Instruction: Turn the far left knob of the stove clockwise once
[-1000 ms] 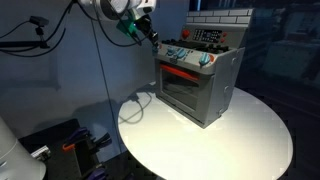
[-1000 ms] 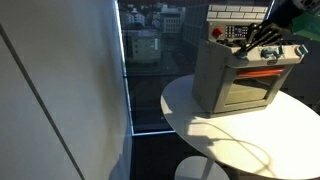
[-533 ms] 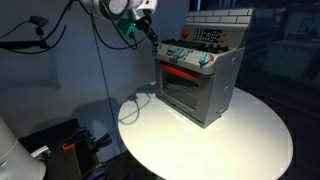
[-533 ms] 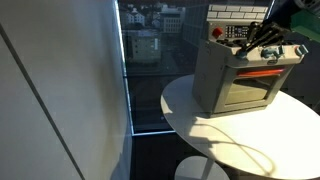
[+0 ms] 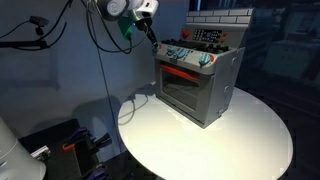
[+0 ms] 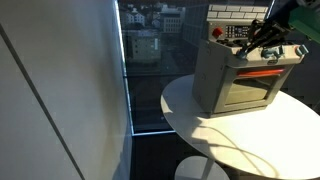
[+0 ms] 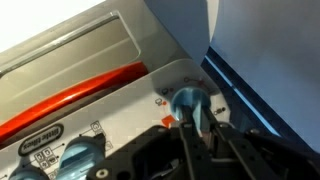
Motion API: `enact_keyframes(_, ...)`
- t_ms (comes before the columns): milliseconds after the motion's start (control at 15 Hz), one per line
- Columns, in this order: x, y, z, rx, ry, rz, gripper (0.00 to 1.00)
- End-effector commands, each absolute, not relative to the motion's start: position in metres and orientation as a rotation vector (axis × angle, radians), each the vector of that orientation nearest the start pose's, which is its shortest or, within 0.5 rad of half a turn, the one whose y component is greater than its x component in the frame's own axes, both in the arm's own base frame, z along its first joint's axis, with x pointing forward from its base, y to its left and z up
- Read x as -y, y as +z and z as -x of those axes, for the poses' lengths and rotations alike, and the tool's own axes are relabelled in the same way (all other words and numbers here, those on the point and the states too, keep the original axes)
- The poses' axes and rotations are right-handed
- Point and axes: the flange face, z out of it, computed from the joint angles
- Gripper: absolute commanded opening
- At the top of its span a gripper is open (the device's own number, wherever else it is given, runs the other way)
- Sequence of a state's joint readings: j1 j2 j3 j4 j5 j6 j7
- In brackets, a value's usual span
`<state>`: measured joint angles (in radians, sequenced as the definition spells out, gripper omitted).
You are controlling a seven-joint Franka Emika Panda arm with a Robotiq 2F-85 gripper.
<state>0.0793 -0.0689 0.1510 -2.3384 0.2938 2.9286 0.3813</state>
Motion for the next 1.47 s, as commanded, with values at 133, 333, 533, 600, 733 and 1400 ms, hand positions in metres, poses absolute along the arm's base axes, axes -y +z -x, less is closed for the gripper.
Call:
enact_keyframes(133,-0.0976,0.4505,-0.5187,-0.696,-0.810,2.539,0.06)
enact_keyframes(333,-0.0979,0.4507,-0.5183,-0.744,-0.794,2.504,0.06)
enact_keyframes(533,-0.0976,0.4512,-0.5172,-0.783,-0.783,2.470,0.06)
enact_keyframes(600,-0.0974,0.4514,-0.5169,-0.796,-0.780,2.458,0.06)
enact_keyframes(733,-0.0967,0.4510,-0.5158,-0.820,-0.774,2.432,0.06)
enact_keyframes(1400,-0.0946,0.4504,-0.5103,-0.955,-0.738,2.300,0.05)
